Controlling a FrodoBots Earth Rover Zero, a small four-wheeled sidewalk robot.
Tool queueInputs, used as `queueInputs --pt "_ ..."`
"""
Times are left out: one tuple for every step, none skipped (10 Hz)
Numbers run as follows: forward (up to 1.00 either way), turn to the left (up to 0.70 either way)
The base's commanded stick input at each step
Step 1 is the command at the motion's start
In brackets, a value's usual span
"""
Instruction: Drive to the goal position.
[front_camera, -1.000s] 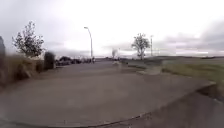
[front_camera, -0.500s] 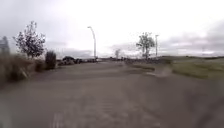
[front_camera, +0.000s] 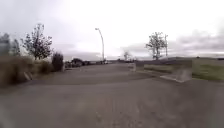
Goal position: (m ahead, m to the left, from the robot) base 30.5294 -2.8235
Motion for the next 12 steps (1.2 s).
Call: queueInputs --pt "1.0 0.4" --pt "1.0 0.4" --pt "1.0 0.4" --pt "1.0 0.4" --pt "1.0 0.0" --pt "1.0 0.0" --pt "1.0 0.0" --pt "1.0 0.0" --pt "1.0 0.0" --pt "1.0 0.0" --pt "1.0 0.0" --pt "1.0 0.0"
